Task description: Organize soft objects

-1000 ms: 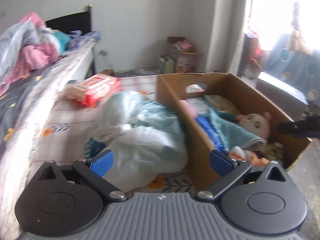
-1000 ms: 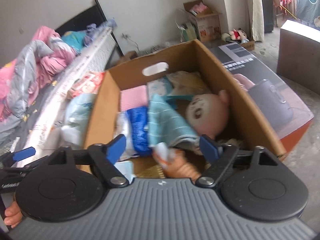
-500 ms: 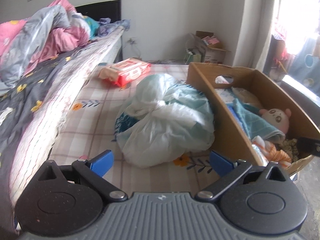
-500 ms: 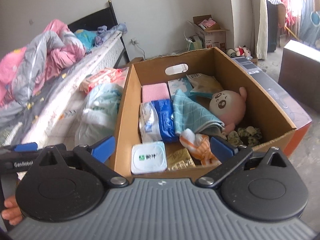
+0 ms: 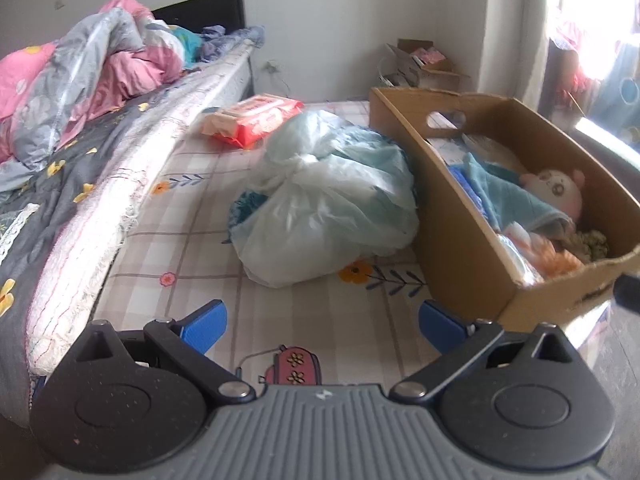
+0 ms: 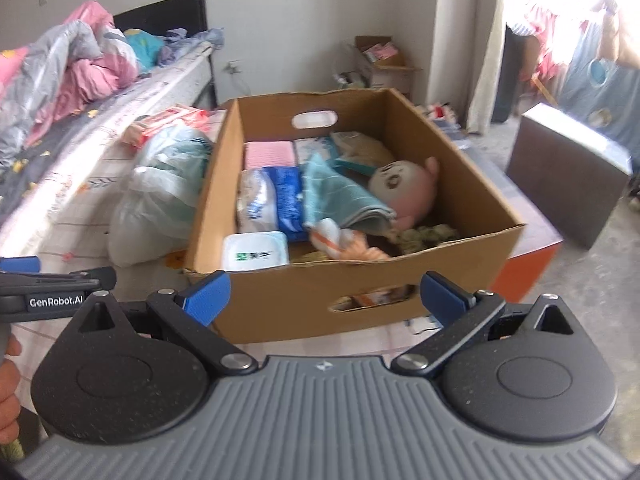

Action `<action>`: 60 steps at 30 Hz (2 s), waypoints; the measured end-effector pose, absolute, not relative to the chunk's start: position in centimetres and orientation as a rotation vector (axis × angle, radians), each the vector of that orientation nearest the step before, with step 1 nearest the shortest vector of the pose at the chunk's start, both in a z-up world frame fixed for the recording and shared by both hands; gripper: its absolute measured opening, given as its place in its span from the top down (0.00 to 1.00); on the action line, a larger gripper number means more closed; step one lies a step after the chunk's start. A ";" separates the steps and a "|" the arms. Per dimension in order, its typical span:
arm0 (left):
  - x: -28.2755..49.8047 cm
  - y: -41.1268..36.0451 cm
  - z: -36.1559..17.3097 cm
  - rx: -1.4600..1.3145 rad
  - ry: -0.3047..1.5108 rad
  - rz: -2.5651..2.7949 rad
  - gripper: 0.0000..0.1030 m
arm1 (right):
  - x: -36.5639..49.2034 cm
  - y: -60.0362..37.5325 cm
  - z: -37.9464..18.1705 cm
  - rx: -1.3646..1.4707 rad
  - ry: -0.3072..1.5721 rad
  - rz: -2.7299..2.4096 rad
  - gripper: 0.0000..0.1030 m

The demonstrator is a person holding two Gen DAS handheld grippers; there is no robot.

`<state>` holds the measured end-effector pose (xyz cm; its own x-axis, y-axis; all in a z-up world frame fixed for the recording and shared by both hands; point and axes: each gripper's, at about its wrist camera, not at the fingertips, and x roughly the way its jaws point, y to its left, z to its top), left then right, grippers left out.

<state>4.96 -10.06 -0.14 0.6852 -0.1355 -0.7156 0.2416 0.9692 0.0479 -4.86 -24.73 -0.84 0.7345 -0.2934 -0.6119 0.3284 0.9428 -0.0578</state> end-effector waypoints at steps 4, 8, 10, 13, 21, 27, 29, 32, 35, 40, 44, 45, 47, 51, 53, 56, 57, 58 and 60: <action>4.6 -10.2 -0.2 0.120 0.818 -0.240 0.00 | -4.8 -24.7 -0.6 0.064 0.683 -0.326 0.01; 4.3 -10.3 -0.1 0.105 0.831 -0.265 0.00 | -4.1 -23.9 -1.0 0.075 0.732 -0.293 0.01; 4.2 -10.4 -0.1 0.107 0.837 -0.272 0.00 | -3.9 -23.6 -1.4 0.090 0.751 -0.281 0.01; 4.1 -10.6 -0.1 0.110 0.845 -0.283 0.00 | -3.6 -23.4 -1.7 0.106 0.763 -0.280 0.01; 3.8 -10.8 0.4 0.098 0.842 -0.294 0.01 | -3.0 -24.0 -2.3 0.105 0.787 -0.303 0.01; 3.6 -11.3 0.5 0.116 0.839 -0.294 0.01 | -3.2 -24.6 -2.4 0.112 0.787 -0.311 0.01; 3.6 -11.3 0.5 0.117 0.839 -0.294 0.01 | -3.2 -24.6 -2.5 0.112 0.790 -0.314 0.01; 3.6 -11.3 0.5 0.121 0.836 -0.294 0.01 | -3.2 -24.7 -2.6 0.113 0.793 -0.319 0.01; 3.6 -11.4 0.5 0.122 0.837 -0.294 0.01 | -3.2 -24.8 -2.6 0.114 0.795 -0.322 0.01; 3.6 -11.5 0.4 0.124 0.834 -0.294 0.01 | -3.2 -24.8 -2.6 0.112 0.796 -0.328 0.01; 3.6 -11.5 0.5 0.124 0.835 -0.294 0.01 | -3.2 -24.9 -2.7 0.116 0.798 -0.329 0.01; 3.6 -11.5 0.4 0.125 0.836 -0.293 0.01 | -3.2 -24.9 -2.7 0.116 0.799 -0.329 0.01; 3.6 -11.5 0.4 0.125 0.836 -0.293 0.01 | -3.3 -24.8 -2.7 0.115 0.797 -0.330 0.01; 3.6 -11.5 0.4 0.124 0.836 -0.294 0.01 | -3.3 -24.8 -2.7 0.115 0.798 -0.330 0.01; 3.6 -11.5 0.5 0.125 0.836 -0.294 0.01 | -3.3 -24.9 -2.7 0.116 0.798 -0.330 0.01; 3.6 -11.5 0.4 0.126 0.837 -0.294 0.01 | -3.2 -24.8 -2.7 0.116 0.799 -0.330 0.01; 3.6 -11.5 0.5 0.126 0.837 -0.294 0.01 | -3.3 -24.8 -2.7 0.115 0.799 -0.330 0.01; 3.6 -11.5 0.5 0.125 0.838 -0.294 0.01 | -3.3 -24.8 -2.7 0.116 0.799 -0.331 0.01; 3.6 -11.5 0.3 0.124 0.842 -0.295 0.01 | -3.3 -24.8 -2.7 0.116 0.799 -0.331 0.01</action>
